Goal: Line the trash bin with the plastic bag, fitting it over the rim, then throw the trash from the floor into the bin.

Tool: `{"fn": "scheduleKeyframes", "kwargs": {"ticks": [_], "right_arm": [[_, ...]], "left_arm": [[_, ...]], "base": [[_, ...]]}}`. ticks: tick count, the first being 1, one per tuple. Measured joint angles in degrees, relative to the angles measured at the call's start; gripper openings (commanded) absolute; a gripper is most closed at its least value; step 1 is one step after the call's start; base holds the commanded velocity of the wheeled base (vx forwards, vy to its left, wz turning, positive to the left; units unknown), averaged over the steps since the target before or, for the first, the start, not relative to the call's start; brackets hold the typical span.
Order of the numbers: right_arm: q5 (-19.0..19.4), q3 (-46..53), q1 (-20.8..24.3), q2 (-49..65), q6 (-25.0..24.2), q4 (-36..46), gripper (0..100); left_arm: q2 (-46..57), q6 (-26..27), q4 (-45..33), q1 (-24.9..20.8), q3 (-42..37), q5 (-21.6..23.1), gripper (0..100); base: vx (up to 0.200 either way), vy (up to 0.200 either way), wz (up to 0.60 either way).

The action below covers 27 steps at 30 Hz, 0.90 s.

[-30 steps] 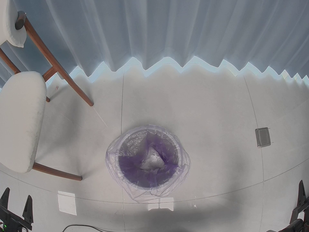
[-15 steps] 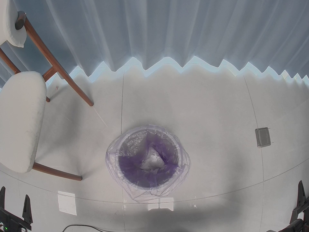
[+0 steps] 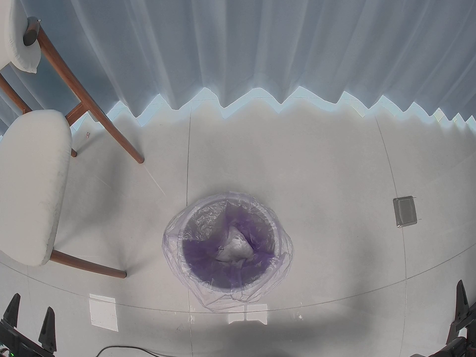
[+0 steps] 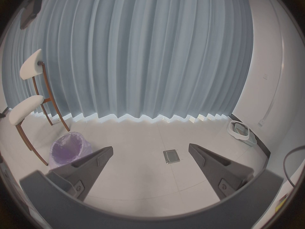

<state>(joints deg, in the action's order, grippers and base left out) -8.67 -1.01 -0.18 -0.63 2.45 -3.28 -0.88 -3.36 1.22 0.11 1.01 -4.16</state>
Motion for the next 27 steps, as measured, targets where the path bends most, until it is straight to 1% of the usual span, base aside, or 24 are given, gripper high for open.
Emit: {"fn": "scheduleKeyframes", "kwargs": {"ticks": [2, 4, 5, 8, 10, 11, 13, 15, 17, 18, 20, 21, 23, 25, 27], "right_arm": [[1.01, 0.00, 0.00, 0.00, -0.68, 0.02, 100], [1.45, 0.00, 0.00, 0.00, -1.61, 0.00, 100], [1.30, 0.00, 0.00, 0.00, -2.13, 0.00, 100], [-1.18, 0.00, 0.00, -0.02, -3.27, -0.02, 100], [-1.16, 0.00, 0.00, -0.02, -2.85, 0.05, 100], [-0.55, 0.00, 0.00, -0.05, -2.52, 0.06, 100], [2.54, 0.00, 0.00, -0.05, -1.94, 0.44, 100], [7.36, 0.00, 0.00, -0.05, -1.33, 1.39, 100], [10.72, 0.00, 0.02, -0.07, -0.98, 2.27, 100], [12.00, 0.00, 0.02, -0.07, -0.90, 2.52, 100], [12.82, 0.00, 0.05, -0.07, -0.89, 2.79, 100], [12.57, 0.00, 0.05, -0.07, -0.87, 2.84, 100], [10.56, 0.00, 0.05, -0.10, -0.89, 2.85, 100], [6.51, 0.00, 0.05, -0.10, -0.84, 2.66, 100], [3.34, 0.00, 0.05, -0.10, -0.73, 2.62, 100]], "left_arm": [[0.04, 1.62, -0.68, -0.01, -0.02, 2.61, 100], [0.09, 2.28, -1.17, -0.01, 0.00, 3.75, 100], [0.09, 2.35, -1.22, -0.01, 0.00, 3.83, 100], [0.11, 2.35, -1.32, -0.04, 0.00, 3.78, 100], [0.11, 2.33, -1.32, -0.04, 0.00, 3.73, 100], [0.11, 2.30, -1.32, -0.04, 0.00, 3.72, 100], [0.11, 2.17, -1.29, -0.01, 0.00, 3.61, 100], [0.11, 2.04, -1.24, -0.04, 0.00, 3.51, 100], [0.11, 1.95, -1.22, -0.04, 0.00, 3.40, 100], [0.11, 1.91, -1.19, -0.04, 0.00, 3.40, 100], [0.11, 1.87, -1.19, -0.04, 0.00, 3.38, 100], [0.11, 1.82, -1.17, -0.04, 0.00, 3.36, 100], [0.11, 1.78, -1.12, -0.04, 0.00, 3.34, 100], [0.11, 1.71, -1.15, -0.04, 0.00, 3.32, 100], [0.11, 1.69, -1.12, -0.04, 0.00, 3.29, 100]], "base": [[0.000, 0.000, 0.00], [0.000, 0.000, 0.00], [0.000, 0.000, 0.00], [0.000, 0.000, 0.00], [0.000, 0.000, 0.00], [0.000, 0.000, 0.00], [0.000, 0.000, 0.00], [0.000, 0.000, 0.00], [0.000, 0.000, 0.00], [0.000, 0.000, 0.00], [0.000, 0.000, 0.00], [0.000, 0.000, 0.00], [0.000, 0.000, 0.00], [0.000, 0.000, 0.00], [0.000, 0.000, 0.00]]}}
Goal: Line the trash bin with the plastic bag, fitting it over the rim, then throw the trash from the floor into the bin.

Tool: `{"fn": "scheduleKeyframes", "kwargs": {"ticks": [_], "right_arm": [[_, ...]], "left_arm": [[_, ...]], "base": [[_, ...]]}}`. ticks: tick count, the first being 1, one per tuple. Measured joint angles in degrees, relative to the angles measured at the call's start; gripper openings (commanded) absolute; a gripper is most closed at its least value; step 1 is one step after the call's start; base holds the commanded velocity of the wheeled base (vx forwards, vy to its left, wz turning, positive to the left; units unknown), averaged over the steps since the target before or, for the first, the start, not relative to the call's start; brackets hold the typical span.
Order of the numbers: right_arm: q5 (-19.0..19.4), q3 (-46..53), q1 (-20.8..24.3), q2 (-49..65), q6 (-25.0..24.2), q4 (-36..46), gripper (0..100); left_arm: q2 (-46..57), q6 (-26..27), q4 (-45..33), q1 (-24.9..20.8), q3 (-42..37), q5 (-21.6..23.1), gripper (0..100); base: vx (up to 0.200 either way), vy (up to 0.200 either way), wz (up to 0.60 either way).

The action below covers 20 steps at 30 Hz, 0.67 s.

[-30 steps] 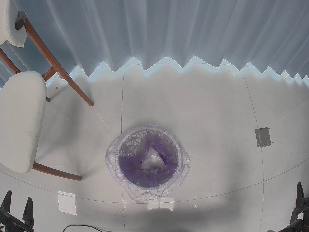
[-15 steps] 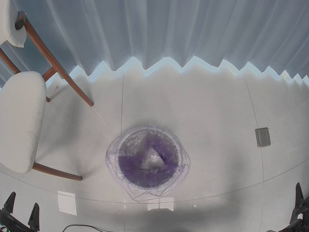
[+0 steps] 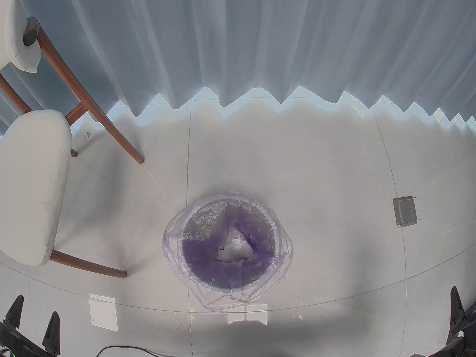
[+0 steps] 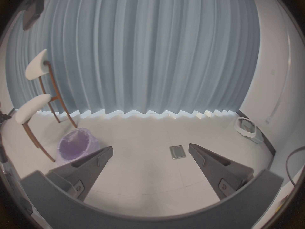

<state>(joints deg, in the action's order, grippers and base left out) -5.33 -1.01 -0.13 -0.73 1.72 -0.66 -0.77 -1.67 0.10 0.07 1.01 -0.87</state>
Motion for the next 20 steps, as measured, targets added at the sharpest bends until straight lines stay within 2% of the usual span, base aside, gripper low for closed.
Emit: {"fn": "scheduleKeyframes", "kwargs": {"ticks": [3, 8, 11, 20], "right_arm": [[-1.29, 0.00, 0.00, -0.01, -0.55, 0.45, 100], [3.94, 0.00, -0.05, -0.01, -1.29, 0.77, 100], [5.42, 0.00, -0.05, -0.01, -1.43, 0.66, 100], [5.51, 0.00, -0.05, -0.01, -1.51, 0.61, 100]], "left_arm": [[0.00, -0.05, 0.01, 0.00, 0.00, -0.04, 100], [-0.02, -0.07, 0.04, 0.00, 0.00, -0.06, 100], [-0.05, 0.45, -0.10, 0.00, 0.00, 0.09, 100], [-0.05, 0.56, -0.17, 0.00, 0.00, 0.09, 100]], "base": [[0.000, 0.000, 0.00], [0.000, 0.000, 0.00], [0.000, 0.000, 0.00], [0.000, 0.000, 0.00]]}}
